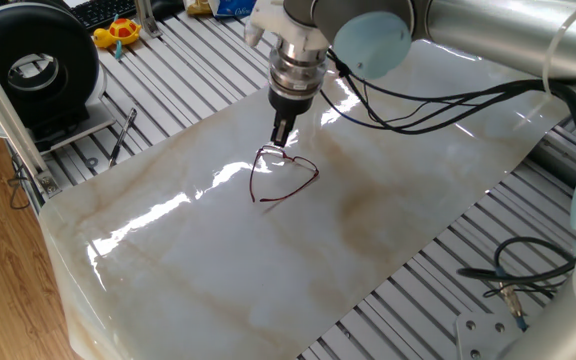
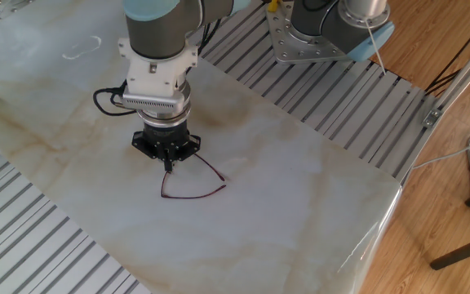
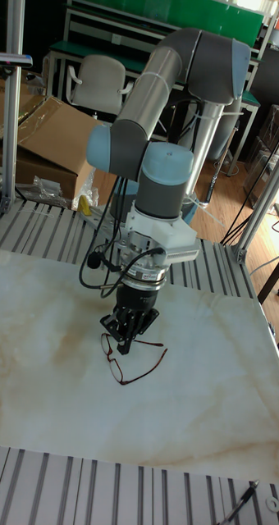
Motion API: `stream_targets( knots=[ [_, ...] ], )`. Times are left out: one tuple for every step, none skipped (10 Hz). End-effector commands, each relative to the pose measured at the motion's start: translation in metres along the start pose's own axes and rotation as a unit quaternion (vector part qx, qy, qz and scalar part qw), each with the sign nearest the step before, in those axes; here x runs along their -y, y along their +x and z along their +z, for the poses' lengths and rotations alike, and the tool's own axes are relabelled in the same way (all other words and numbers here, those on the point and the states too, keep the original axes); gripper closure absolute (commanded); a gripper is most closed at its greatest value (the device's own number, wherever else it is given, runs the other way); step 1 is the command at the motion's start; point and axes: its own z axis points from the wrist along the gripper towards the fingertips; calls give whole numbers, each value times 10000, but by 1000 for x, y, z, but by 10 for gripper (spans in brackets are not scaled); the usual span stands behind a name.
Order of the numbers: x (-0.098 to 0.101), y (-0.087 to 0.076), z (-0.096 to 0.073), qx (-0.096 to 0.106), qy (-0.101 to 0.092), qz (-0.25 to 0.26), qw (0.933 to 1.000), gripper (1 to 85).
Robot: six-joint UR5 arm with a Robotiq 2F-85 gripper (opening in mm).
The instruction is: Unfold the leg of the glasses (with one hand)
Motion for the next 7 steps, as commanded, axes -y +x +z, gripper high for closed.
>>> stream_targets(
  knots=[
    [-3, 2, -1, -51, -46, 131, 9999, 843],
    [-2, 10, -1, -199, -19, 155, 9997, 843],
    [-3, 12, -1, -231, -41, 132, 9996, 843],
    [-5, 10, -1, -199, -74, 131, 9997, 843],
    [-3, 7, 4, -159, -38, 129, 9998, 843],
    [-3, 4, 13, -136, -31, 130, 9998, 843],
    [-2, 2, 18, -113, 4, 127, 9999, 843]
  ],
)
